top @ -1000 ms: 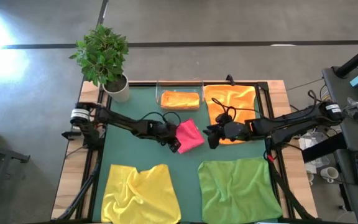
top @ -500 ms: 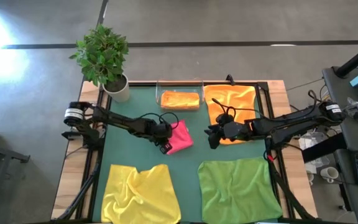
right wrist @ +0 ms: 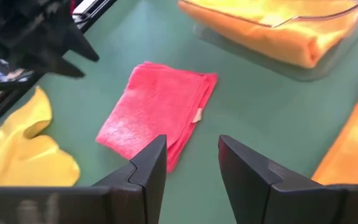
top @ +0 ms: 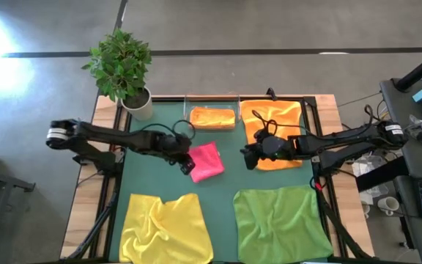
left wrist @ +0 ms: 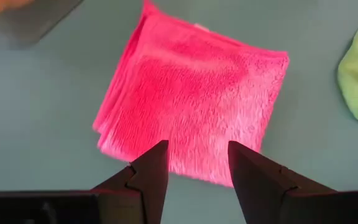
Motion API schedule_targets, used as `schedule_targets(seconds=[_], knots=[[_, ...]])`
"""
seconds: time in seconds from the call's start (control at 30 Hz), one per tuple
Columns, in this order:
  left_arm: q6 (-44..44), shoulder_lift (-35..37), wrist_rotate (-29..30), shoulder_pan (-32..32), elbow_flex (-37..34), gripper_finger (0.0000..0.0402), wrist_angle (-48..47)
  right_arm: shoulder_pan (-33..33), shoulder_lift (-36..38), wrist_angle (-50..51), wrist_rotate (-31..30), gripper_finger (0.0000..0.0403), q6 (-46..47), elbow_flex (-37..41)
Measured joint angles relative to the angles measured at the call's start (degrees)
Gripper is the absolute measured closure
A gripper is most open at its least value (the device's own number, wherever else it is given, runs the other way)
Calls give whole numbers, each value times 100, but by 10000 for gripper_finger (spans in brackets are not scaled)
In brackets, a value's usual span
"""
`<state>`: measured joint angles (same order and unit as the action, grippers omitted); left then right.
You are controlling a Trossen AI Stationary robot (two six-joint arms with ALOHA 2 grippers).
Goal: Fold microfiber towels
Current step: Put the pink microfiber cloth into the bin
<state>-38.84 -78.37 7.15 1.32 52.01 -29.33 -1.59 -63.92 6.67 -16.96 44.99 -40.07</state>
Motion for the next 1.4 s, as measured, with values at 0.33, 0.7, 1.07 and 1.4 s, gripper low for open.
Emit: schedule_targets(seconds=[0.33, 0.7, 1.07, 1.4], knots=[[-2135, 971, -60, -407, -1019, 252, -67, 148, 0, -796, 543, 266, -227, 0], [-2838, 847, -42, -430, -1961, 252, 1878, 274, -416, -1318, 698, 266, -388, -278], [-2652, 478, 229, -270, -1961, 252, 1851, 315, -1975, 972, 697, 266, -207, -1990], [-1799, 590, -442, 61, -1963, 252, 1787, 517, -3347, 2484, 1037, 266, 145, -3474]])
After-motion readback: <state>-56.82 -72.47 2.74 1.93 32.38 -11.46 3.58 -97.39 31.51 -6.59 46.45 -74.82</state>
